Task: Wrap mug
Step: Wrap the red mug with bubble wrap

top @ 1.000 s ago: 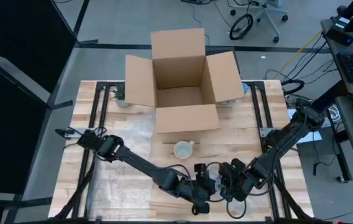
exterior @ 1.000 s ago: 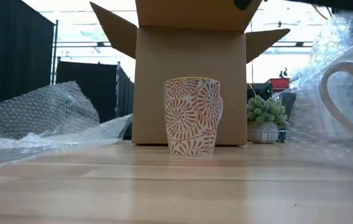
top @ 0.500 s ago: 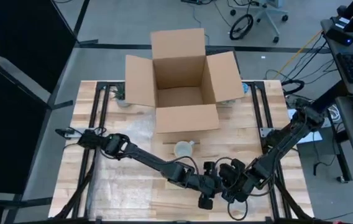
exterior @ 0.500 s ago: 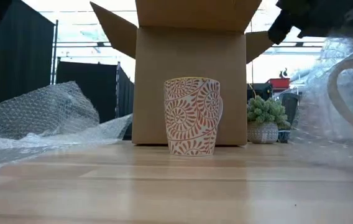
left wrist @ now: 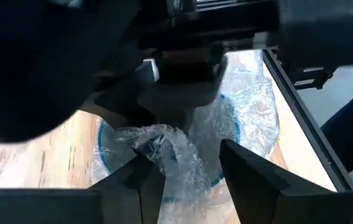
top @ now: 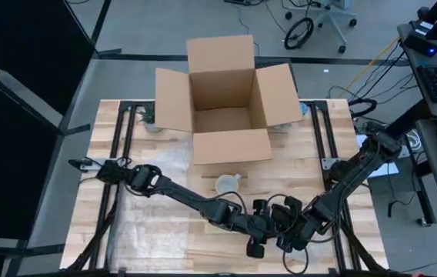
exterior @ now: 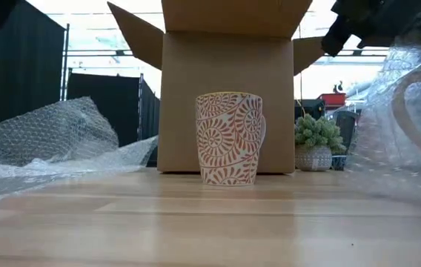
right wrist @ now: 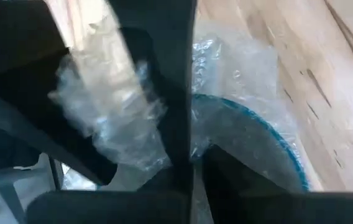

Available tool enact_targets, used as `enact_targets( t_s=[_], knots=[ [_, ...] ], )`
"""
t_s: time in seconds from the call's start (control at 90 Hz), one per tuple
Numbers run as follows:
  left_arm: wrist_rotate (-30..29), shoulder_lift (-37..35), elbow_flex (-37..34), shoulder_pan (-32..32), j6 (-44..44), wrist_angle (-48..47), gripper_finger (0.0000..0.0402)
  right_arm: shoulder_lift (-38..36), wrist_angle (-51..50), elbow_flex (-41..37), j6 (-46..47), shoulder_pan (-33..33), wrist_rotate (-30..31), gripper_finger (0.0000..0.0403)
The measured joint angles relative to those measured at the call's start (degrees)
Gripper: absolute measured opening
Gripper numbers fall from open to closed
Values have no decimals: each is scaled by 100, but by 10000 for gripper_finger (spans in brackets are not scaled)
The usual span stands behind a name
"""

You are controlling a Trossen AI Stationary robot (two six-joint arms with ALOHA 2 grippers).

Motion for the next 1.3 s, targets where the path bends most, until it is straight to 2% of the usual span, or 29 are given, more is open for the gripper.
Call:
enact_targets(
  t_s=[0.211,0.356,0.611,0.778,0.867,1.0,1.156,1.3],
  knots=[
    [-9,7,-4,4,0,1,145,-378,-2,0,0,0,-31,128],
    [-20,7,-6,4,-2,-7,145,-690,-47,0,-248,0,-196,164],
    [-31,7,-9,4,-2,-17,145,-1305,-92,0,-328,5,-794,170],
    [-35,7,-9,4,-3,-23,145,-1649,-460,0,-331,5,-709,167],
    [-37,7,-11,4,-2,-26,145,-1783,-819,0,-222,0,-340,167],
    [-39,7,-13,4,-4,-25,145,-1930,-1450,0,308,0,45,167],
    [-39,7,-15,4,-2,-25,145,-1962,-2746,0,1902,0,508,167],
    [-39,7,-15,4,10,-26,145,-1796,-3690,0,2910,13,413,167]
  ],
)
